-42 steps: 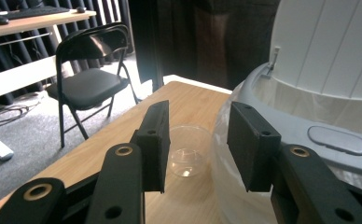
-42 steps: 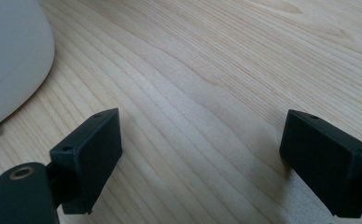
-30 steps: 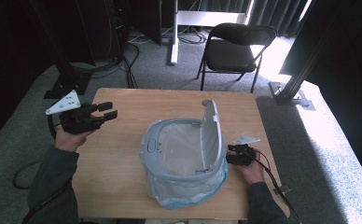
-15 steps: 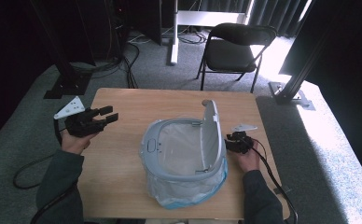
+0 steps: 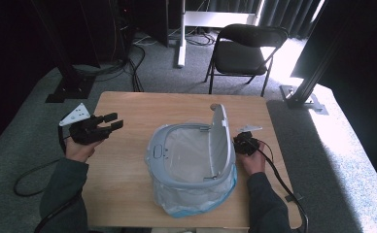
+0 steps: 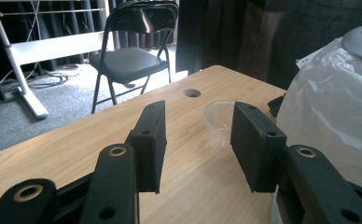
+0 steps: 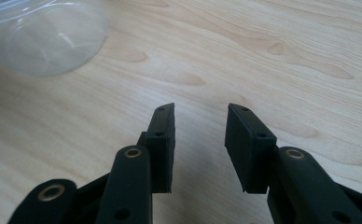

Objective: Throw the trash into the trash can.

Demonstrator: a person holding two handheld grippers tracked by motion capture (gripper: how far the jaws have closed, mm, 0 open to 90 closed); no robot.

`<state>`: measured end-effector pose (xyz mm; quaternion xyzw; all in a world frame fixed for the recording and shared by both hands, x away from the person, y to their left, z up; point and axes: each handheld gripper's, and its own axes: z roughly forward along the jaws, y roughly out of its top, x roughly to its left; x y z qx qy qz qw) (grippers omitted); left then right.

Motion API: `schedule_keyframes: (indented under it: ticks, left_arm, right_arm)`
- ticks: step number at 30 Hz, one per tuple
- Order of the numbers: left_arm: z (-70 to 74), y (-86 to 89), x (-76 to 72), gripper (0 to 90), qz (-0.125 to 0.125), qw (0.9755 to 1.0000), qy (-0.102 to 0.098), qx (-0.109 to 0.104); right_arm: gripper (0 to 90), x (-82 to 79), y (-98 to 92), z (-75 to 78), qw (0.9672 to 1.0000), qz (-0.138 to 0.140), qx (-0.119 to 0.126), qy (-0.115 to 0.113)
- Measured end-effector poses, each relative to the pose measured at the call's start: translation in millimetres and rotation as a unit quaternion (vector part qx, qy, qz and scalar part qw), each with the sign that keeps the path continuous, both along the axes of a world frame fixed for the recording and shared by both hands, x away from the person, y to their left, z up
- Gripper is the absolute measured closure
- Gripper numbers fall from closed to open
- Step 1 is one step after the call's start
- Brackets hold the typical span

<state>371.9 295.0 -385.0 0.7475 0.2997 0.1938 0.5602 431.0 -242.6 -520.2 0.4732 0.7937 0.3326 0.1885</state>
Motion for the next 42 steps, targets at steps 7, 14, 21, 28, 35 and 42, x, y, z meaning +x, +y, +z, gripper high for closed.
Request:
schedule_keyframes:
  ticks: [7,14,21,28,35,42]
  left_arm:
    - [-4.1,-3.1,2.3,55.8,0.000,1.0000,0.005,0.003]
    - [-6.4,-3.1,1.1,55.6,0.000,1.0000,0.005,0.006]
    - [-6.6,-0.9,1.1,55.2,0.003,1.0000,0.005,0.004]
    - [-6.2,-4.6,2.0,55.0,0.000,1.0000,0.004,0.006]
    - [-5.6,-4.7,1.8,54.6,0.000,1.0000,0.004,0.008]
    - [-5.5,-5.7,2.6,54.4,0.001,0.9999,0.003,0.010]
  right_arm:
    - [61.3,2.6,41.1,4.3,0.9931,0.101,0.059,0.012]
    - [61.4,4.7,59.8,17.7,0.9917,0.116,0.052,-0.014]
    - [61.3,13.3,55.2,14.5,0.9972,0.067,0.032,-0.002]
    - [59.9,14.7,69.8,14.6,0.9950,0.096,0.027,0.001]
    - [59.2,13.6,65.0,17.7,0.9952,0.096,0.020,-0.001]
    - [59.9,20.9,59.2,18.1,0.9973,0.073,0.009,0.000]
